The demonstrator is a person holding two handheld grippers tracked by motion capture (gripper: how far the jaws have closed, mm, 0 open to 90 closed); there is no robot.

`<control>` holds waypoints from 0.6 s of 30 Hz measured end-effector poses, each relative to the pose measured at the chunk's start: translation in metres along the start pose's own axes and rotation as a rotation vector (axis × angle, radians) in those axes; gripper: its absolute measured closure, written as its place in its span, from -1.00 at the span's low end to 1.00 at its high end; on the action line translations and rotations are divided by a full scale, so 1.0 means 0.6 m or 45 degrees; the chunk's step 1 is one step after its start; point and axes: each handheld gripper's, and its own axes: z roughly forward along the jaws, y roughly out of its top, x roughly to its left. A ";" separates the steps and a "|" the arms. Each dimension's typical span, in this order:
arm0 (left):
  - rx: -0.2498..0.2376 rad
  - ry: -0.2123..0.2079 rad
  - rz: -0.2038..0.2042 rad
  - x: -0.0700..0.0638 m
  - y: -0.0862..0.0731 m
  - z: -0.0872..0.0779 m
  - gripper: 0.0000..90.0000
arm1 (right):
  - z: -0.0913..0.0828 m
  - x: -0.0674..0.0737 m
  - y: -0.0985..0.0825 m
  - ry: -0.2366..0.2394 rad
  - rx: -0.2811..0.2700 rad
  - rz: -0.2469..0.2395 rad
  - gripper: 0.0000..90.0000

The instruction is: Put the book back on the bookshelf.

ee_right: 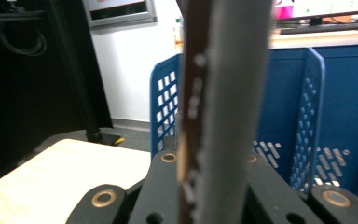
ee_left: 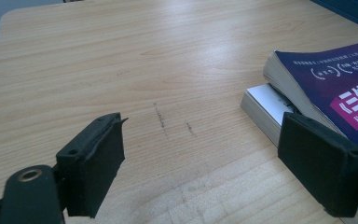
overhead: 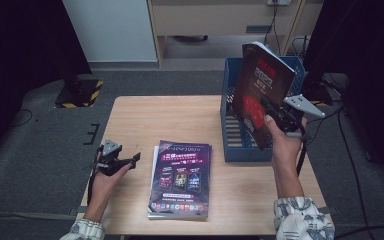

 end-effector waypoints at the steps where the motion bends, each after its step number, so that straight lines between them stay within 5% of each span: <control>1: -0.001 -0.002 -0.002 0.000 0.000 0.000 -0.69 | 0.002 0.001 0.003 -0.017 -0.003 -0.012 0.93; 18: -0.002 -0.008 0.002 -0.002 0.000 0.000 -0.69 | 0.060 0.047 0.004 -0.034 0.022 -0.024 0.93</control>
